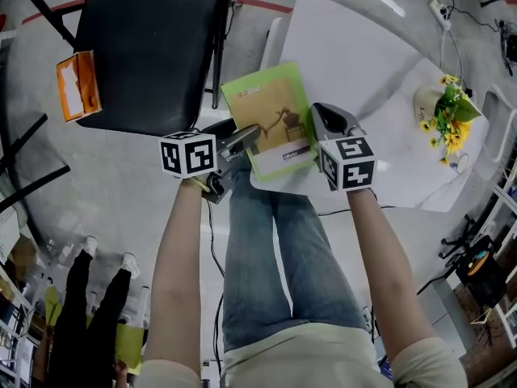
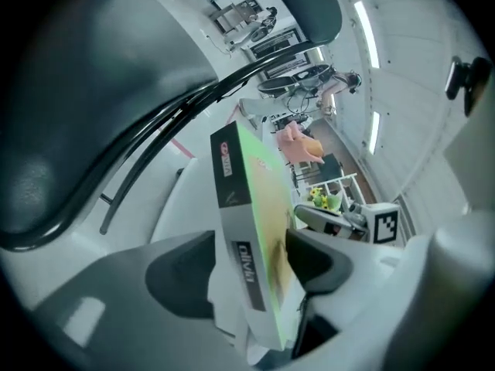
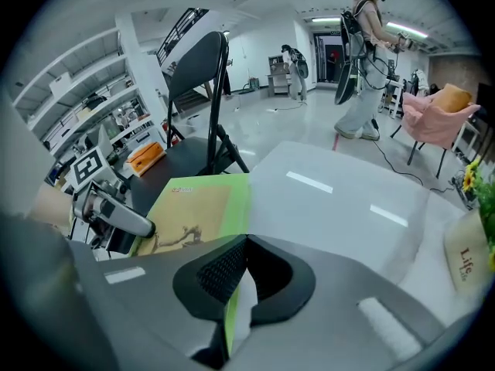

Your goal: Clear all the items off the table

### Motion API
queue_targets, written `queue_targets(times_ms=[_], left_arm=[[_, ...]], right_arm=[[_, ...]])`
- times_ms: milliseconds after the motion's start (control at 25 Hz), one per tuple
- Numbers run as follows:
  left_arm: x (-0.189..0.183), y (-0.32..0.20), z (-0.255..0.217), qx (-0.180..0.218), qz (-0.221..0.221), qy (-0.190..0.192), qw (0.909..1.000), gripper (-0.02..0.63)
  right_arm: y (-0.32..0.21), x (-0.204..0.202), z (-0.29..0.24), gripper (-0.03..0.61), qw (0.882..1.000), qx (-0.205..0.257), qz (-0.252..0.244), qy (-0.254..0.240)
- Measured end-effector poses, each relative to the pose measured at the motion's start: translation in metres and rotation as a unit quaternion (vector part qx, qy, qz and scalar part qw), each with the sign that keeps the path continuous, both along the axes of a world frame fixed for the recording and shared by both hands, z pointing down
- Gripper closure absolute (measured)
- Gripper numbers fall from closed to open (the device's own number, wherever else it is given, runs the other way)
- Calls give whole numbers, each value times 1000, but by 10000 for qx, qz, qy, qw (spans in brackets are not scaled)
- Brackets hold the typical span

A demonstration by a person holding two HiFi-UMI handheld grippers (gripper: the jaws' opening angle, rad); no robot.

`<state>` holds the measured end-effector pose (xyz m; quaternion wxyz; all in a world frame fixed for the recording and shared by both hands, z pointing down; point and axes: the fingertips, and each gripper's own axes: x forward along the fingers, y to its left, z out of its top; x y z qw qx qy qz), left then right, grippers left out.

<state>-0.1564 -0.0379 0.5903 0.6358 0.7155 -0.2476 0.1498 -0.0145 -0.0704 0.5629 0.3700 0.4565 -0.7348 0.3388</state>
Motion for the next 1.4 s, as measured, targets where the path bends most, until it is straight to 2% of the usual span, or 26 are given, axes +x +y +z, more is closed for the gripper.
queue_targets(times_ms=[240, 480, 800, 1000, 1400], left_arm=[[9, -4, 7, -342, 267, 556, 9975, 348], [17, -4, 1, -546, 496, 1065, 9916, 414], [14, -8, -6, -424, 434, 1177, 9912, 438], [9, -14, -21, -263, 166, 1294, 9911, 462], [-19, -23, -46, 67, -291, 1227, 9920, 472]], right_arm=[[1, -1, -3, 580, 9999, 17, 120, -9], [-2, 0, -6, 580, 9997, 36, 232, -5], [-11, 0, -11, 580, 9994, 98, 318, -5], [-11, -2, -15, 580, 9996, 105, 276, -35], [-16, -9, -29, 580, 9997, 195, 112, -51]])
